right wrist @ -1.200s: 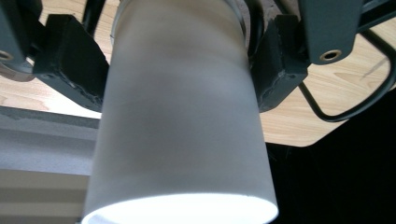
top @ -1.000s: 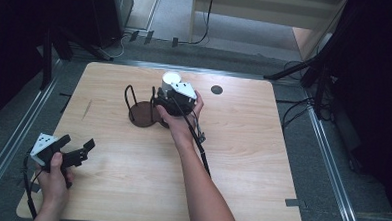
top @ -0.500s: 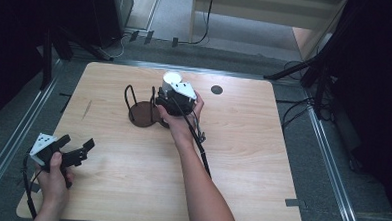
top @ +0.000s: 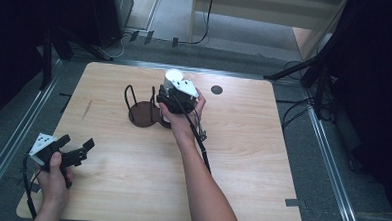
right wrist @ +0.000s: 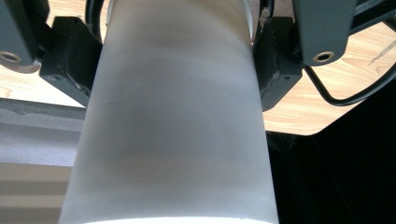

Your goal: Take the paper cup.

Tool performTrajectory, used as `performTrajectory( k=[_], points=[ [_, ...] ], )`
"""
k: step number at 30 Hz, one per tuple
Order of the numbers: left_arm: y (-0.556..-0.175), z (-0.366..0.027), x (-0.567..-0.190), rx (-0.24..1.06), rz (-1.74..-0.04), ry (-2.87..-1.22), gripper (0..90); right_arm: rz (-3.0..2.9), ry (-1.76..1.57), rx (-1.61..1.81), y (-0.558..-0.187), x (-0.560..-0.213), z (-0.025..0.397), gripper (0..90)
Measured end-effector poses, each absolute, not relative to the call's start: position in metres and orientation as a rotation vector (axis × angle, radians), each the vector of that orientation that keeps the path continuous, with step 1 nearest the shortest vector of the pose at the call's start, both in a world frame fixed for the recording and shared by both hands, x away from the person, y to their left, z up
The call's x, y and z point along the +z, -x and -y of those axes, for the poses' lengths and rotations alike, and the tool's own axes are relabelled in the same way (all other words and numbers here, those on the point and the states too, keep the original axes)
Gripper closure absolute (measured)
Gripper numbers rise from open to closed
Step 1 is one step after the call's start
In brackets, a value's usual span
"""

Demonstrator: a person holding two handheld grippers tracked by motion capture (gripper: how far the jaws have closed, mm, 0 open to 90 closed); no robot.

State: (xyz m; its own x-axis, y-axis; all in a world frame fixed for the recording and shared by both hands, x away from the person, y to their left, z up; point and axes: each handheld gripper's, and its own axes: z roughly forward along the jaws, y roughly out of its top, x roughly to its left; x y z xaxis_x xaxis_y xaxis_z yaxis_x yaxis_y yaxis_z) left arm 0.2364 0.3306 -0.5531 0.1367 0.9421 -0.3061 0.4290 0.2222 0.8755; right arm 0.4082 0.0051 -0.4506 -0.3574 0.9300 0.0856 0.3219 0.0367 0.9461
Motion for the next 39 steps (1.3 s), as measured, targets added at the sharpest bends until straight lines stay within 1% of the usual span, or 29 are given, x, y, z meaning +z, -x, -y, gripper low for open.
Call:
performTrajectory(
  k=[8,17,39],
  points=[
    [-0.236,-0.331,-0.553,0.628,-1.459,-1.374,1.4,-1.717,-1.220,1.364,-0.405,-0.441,-0.007,29.1],
    [-0.236,-0.331,-0.553,0.628,-1.456,-1.375,1.4,-1.709,-1.185,1.414,-0.403,-0.419,-0.003,31.8],
    [-0.236,-0.330,-0.553,0.630,-1.452,-1.377,1.4,-1.620,-1.140,1.468,-0.387,-0.381,0.015,32.1]
  ],
)
